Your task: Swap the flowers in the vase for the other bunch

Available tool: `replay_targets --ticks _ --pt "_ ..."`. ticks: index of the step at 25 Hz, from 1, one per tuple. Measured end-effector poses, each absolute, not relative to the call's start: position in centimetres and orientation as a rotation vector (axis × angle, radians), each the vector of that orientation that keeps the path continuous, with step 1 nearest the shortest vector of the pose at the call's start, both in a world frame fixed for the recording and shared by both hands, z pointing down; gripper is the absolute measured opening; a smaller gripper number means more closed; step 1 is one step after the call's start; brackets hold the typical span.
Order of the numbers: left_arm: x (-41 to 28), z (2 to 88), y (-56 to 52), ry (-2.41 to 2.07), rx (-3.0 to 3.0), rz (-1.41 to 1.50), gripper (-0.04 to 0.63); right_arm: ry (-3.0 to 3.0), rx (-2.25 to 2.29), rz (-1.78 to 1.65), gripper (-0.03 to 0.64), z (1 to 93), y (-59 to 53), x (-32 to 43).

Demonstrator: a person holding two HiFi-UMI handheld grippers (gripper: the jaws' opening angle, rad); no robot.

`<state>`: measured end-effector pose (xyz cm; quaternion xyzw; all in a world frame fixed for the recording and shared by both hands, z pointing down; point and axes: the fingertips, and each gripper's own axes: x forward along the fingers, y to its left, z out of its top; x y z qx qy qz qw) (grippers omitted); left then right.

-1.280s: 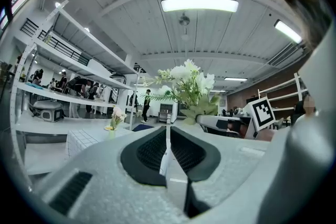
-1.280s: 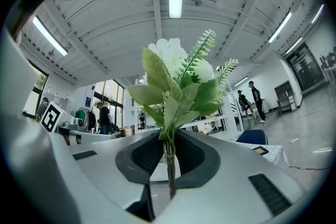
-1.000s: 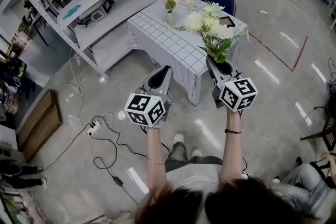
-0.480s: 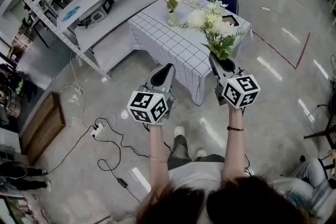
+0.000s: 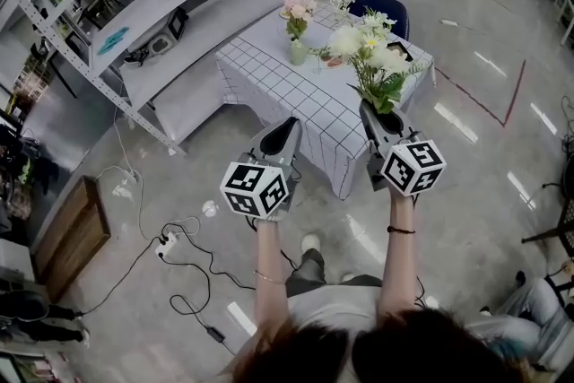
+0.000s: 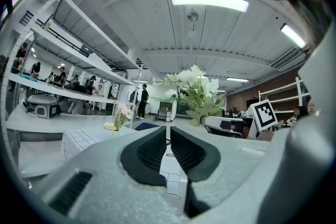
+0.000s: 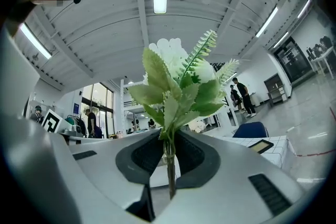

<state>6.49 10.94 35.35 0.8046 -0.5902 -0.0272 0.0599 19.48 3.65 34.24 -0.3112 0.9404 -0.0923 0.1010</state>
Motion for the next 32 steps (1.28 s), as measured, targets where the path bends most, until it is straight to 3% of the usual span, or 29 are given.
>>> replay_targets --ticks 32 --pt "-5.6 35.9 -2.5 -1.542 2.569 -0.091 0.034 2.710 -1.134 -0.299 0.054 35.2 -6.7 8.3"
